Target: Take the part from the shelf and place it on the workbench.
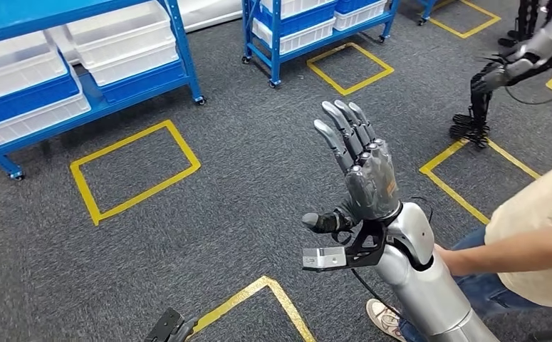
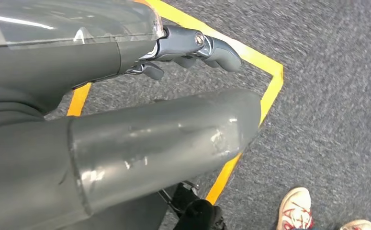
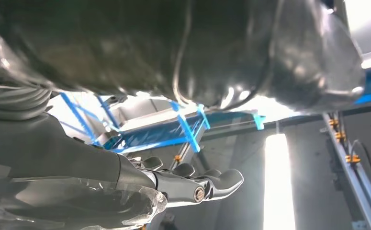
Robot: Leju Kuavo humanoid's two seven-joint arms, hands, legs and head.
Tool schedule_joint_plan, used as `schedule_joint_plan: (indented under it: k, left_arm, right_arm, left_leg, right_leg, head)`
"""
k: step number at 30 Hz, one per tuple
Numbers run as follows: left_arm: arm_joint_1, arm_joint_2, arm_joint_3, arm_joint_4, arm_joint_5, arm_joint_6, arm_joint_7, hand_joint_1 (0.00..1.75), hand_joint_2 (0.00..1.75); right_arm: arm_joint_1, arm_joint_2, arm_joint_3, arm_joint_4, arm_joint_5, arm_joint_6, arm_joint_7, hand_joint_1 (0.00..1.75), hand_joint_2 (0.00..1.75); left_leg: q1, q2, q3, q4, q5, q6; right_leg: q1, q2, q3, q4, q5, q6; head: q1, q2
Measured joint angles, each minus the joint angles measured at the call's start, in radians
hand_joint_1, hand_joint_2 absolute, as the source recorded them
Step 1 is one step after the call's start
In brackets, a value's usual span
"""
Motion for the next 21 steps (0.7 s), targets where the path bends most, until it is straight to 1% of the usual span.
schedule_joint_plan:
  k: [1,2,3,4,5,6,7,8,9,10,11,12,13,14,15,16,17,18,19,20,21]
  left_arm:
    - [-0.001,0.000,0.000,0.000,-0.001,-0.001,0.000,0.00,0.00]
    - [-0.002,0.000,0.000,0.000,-0.002,-0.002,0.000,0.00,0.00]
    - [-0.004,0.000,0.000,0.000,-0.002,-0.004,0.000,0.00,0.00]
    - [-0.006,0.001,0.000,0.000,-0.003,-0.006,0.001,0.00,0.00]
    - [-0.006,0.001,0.000,0.000,-0.003,-0.008,0.001,0.00,0.00]
    - [-0.006,0.001,0.000,0.000,-0.003,-0.011,0.001,0.00,0.00]
    - [-0.006,0.001,0.000,0.000,-0.004,-0.013,0.002,0.00,0.00]
    - [-0.006,0.001,0.000,0.000,-0.004,-0.014,0.002,0.00,0.00]
    - [-0.007,0.001,0.000,0.000,-0.004,-0.015,0.002,0.00,0.00]
    - [-0.008,0.001,0.000,0.000,-0.004,-0.016,0.003,0.00,0.00]
    - [-0.010,0.001,0.000,0.000,-0.004,-0.016,0.003,0.00,0.00]
    - [-0.010,0.001,0.000,0.000,-0.004,-0.016,0.003,0.00,0.00]
    - [-0.010,0.002,0.000,0.000,-0.004,-0.017,0.004,0.00,0.00]
    - [-0.009,0.003,0.001,0.000,-0.004,-0.017,0.005,0.00,0.00]
    - [-0.008,0.004,0.001,0.000,-0.004,-0.017,0.006,0.00,0.00]
    - [-0.007,0.006,0.001,0.000,-0.004,-0.018,0.007,0.00,0.00]
    - [-0.009,0.007,0.001,0.000,-0.004,-0.019,0.009,0.00,0.00]
    - [-0.010,0.007,0.001,0.000,-0.004,-0.021,0.011,0.00,0.00]
    - [-0.012,0.007,0.001,0.000,-0.004,-0.022,0.013,0.00,0.00]
    - [-0.012,0.007,0.001,0.000,-0.004,-0.024,0.016,0.00,0.00]
    - [-0.011,0.008,0.001,0.000,-0.004,-0.024,0.018,0.00,0.00]
  right_arm:
    - [0.000,0.000,0.000,0.002,0.000,0.000,0.000,0.00,0.00]
    - [0.001,-0.001,0.000,0.004,-0.001,0.000,0.000,0.00,0.00]
    - [0.004,-0.002,0.000,0.007,-0.001,0.001,0.000,0.00,0.00]
    - [0.010,-0.004,0.000,0.011,-0.001,0.003,0.000,0.00,0.00]
    - [0.017,-0.005,0.000,0.017,-0.001,0.005,0.000,0.00,0.00]
    - [0.023,-0.007,0.000,0.023,-0.001,0.008,0.001,0.00,0.00]
    - [0.026,-0.008,0.000,0.028,-0.001,0.012,0.002,0.00,0.00]
    - [0.028,-0.009,0.000,0.033,-0.001,0.015,0.003,0.00,0.00]
    - [0.028,-0.009,0.000,0.037,-0.001,0.018,0.004,0.00,0.00]
    - [0.028,-0.010,0.000,0.041,-0.001,0.020,0.004,0.00,0.00]
    - [0.029,-0.010,0.001,0.045,0.000,0.022,0.004,0.00,0.00]
    - [0.029,-0.010,0.003,0.050,0.001,0.028,0.006,0.00,0.00]
    - [0.030,-0.010,0.005,0.057,0.002,0.035,0.009,0.00,0.00]
    - [0.030,-0.011,0.008,0.065,0.003,0.044,0.012,0.00,0.00]
    - [0.030,-0.011,0.012,0.074,0.005,0.055,0.015,0.00,0.00]
    - [0.030,-0.012,0.016,0.085,0.007,0.064,0.018,0.00,0.00]
    - [0.031,-0.012,0.021,0.098,0.009,0.073,0.019,0.00,0.00]
    - [0.033,-0.012,0.027,0.114,0.011,0.081,0.020,0.00,0.00]
    - [0.037,-0.012,0.033,0.135,0.012,0.087,0.020,0.00,0.00]
    - [0.042,-0.012,0.041,0.159,0.013,0.092,0.021,0.00,0.00]
    - [0.050,-0.012,0.049,0.184,0.014,0.096,0.021,0.00,0.00]
  left_leg:
    - [0.002,-0.010,0.003,-0.004,0.002,0.005]
    - [0.003,-0.019,0.005,-0.007,0.004,0.009]
    - [0.003,-0.028,0.005,-0.008,0.005,0.012]
    - [0.003,-0.039,0.004,-0.007,0.005,0.014]
    - [0.003,-0.051,0.004,-0.007,0.004,0.016]
    - [0.002,-0.064,0.004,-0.005,0.004,0.017]
    - [0.002,-0.078,0.004,-0.003,0.004,0.017]
    - [0.002,-0.091,0.004,-0.001,0.003,0.016]
    - [0.003,-0.103,0.003,0.002,0.002,0.014]
    - [0.003,-0.115,0.001,0.006,0.000,0.010]
    - [0.003,-0.125,-0.003,0.009,0.000,0.005]
    - [0.005,-0.136,-0.007,0.010,0.000,0.000]
    - [0.006,-0.147,-0.010,0.009,0.002,-0.007]
    - [0.008,-0.157,-0.013,0.007,0.003,-0.014]
    - [0.008,-0.148,-0.015,0.011,0.000,-0.019]
    - [0.006,-0.126,-0.022,0.028,-0.012,-0.023]
    - [0.005,-0.097,-0.039,0.064,-0.034,-0.025]
    - [0.005,-0.064,-0.063,0.118,-0.062,-0.027]
    - [0.007,-0.046,-0.095,0.183,-0.092,-0.029]
    - [0.008,-0.038,-0.123,0.239,-0.113,-0.031]
    - [0.009,-0.034,-0.138,0.269,-0.117,-0.032]
  right_leg:
    - [-0.003,0.019,-0.009,0.023,-0.017,0.005]
    - [-0.005,0.045,-0.029,0.065,-0.042,0.009]
    - [-0.007,0.072,-0.058,0.125,-0.071,0.011]
    - [-0.007,0.087,-0.092,0.189,-0.095,0.011]
    - [-0.007,0.096,-0.120,0.237,-0.106,0.011]
    - [-0.008,0.100,-0.134,0.255,-0.099,0.011]
    - [-0.008,0.105,-0.131,0.236,-0.074,0.009]
    - [-0.010,0.113,-0.110,0.184,-0.036,0.007]
    - [-0.012,0.133,-0.084,0.121,-0.004,0.005]
    - [-0.015,0.157,-0.059,0.065,0.017,0.003]
    - [-0.016,0.175,-0.043,0.030,0.027,0.001]
    - [-0.015,0.186,-0.036,0.015,0.025,-0.001]
    - [-0.013,0.182,-0.034,0.011,0.025,-0.003]
    - [-0.013,0.170,-0.031,0.008,0.027,-0.009]
    - [-0.013,0.158,-0.026,0.001,0.029,-0.014]
    - [-0.014,0.145,-0.021,-0.005,0.031,-0.021]
    - [-0.015,0.131,-0.017,-0.011,0.033,-0.028]
    - [-0.011,0.118,-0.014,-0.013,0.032,-0.032]
    - [-0.009,0.104,-0.013,-0.014,0.031,-0.036]
    - [-0.006,0.089,-0.012,-0.014,0.029,-0.039]
    - [-0.005,0.075,-0.012,-0.013,0.028,-0.039]
  head:
    - [0.000,0.000]
    - [0.000,0.000]
    - [0.001,0.000]
    - [0.001,0.000]
    - [0.001,0.000]
    - [0.001,0.000]
    - [0.001,0.000]
    - [0.001,0.000]
    - [0.001,0.000]
    - [0.001,0.000]
    - [0.001,0.000]
    - [0.000,0.000]
    - [0.001,0.000]
    - [0.001,0.000]
    - [0.000,0.000]
    - [0.000,0.000]
    - [-0.001,0.000]
    - [-0.001,0.000]
    - [-0.002,0.000]
    - [-0.002,0.000]
    - [-0.002,0.000]
